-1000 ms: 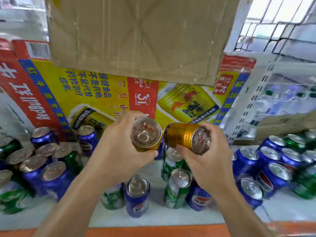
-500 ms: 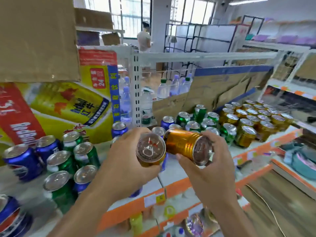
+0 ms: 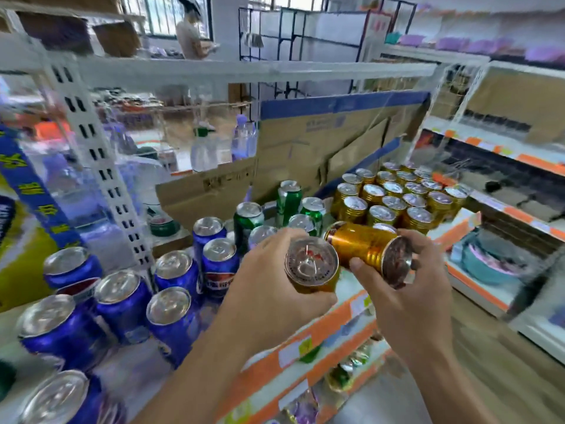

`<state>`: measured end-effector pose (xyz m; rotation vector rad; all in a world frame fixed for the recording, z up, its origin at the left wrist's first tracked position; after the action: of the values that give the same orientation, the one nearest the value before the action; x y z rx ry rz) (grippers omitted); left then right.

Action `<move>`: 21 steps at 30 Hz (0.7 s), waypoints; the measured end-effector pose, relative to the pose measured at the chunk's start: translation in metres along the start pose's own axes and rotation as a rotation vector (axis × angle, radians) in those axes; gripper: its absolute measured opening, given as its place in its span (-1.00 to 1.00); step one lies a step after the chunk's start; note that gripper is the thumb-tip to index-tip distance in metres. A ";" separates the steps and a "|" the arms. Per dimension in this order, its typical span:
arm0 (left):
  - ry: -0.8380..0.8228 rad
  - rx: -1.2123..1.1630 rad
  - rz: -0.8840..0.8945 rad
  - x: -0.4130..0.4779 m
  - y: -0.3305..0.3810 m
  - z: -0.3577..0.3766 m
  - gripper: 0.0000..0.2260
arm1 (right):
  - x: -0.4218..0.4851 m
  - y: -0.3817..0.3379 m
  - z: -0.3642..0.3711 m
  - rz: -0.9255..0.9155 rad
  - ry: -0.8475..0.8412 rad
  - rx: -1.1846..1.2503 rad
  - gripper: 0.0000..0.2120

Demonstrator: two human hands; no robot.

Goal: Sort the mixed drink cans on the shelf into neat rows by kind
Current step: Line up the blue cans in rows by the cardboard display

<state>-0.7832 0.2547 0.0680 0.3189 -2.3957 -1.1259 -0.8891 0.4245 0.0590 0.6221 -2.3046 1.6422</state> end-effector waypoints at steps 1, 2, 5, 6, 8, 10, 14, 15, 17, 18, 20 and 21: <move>-0.006 -0.013 -0.007 0.010 -0.001 0.006 -0.49 | 0.012 0.004 0.001 0.001 0.002 0.008 -0.39; -0.006 -0.028 -0.015 0.021 -0.003 0.011 -0.48 | 0.023 0.009 0.000 0.000 0.014 0.011 -0.39; 0.006 -0.020 -0.017 0.048 -0.005 0.028 -0.45 | 0.052 0.027 -0.004 0.016 0.036 0.015 -0.41; 0.001 -0.010 -0.015 0.057 -0.004 0.035 -0.45 | 0.060 0.034 -0.006 0.020 0.036 0.012 -0.41; -0.021 -0.005 -0.010 0.073 -0.001 0.049 -0.46 | 0.076 0.052 -0.014 0.035 0.048 0.019 -0.43; -0.041 -0.009 -0.010 0.088 0.002 0.065 -0.48 | 0.094 0.074 -0.025 0.069 0.049 0.053 -0.41; -0.053 -0.037 -0.053 0.115 0.007 0.096 -0.51 | 0.134 0.112 -0.044 0.124 -0.014 0.023 -0.54; -0.038 -0.033 -0.062 0.122 0.009 0.103 -0.52 | 0.145 0.125 -0.045 0.135 -0.057 -0.007 -0.57; -0.007 -0.006 -0.080 0.136 0.013 0.118 -0.52 | 0.166 0.149 -0.044 0.149 -0.160 -0.116 -0.57; 0.010 0.010 -0.093 0.142 0.016 0.126 -0.52 | 0.176 0.161 -0.041 0.144 -0.226 -0.185 -0.52; 0.043 0.042 -0.127 0.155 0.019 0.139 -0.51 | 0.191 0.178 -0.028 0.108 -0.391 -0.324 -0.40; 0.062 0.060 -0.146 0.161 0.020 0.144 -0.48 | 0.195 0.184 -0.019 0.072 -0.482 -0.398 -0.34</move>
<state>-0.9949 0.2989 0.0549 0.5486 -2.3867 -1.0909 -1.1488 0.4542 -0.0040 0.9215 -2.9115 1.0849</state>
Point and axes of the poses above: each hand's wrist, its own x-axis towards the middle knuckle, its own z-axis out of the palm, y = z × x, the point moved 9 cm from there along x, towards the middle knuckle, and after that the axes turned 1 degree about z, right-handed, at the moved point
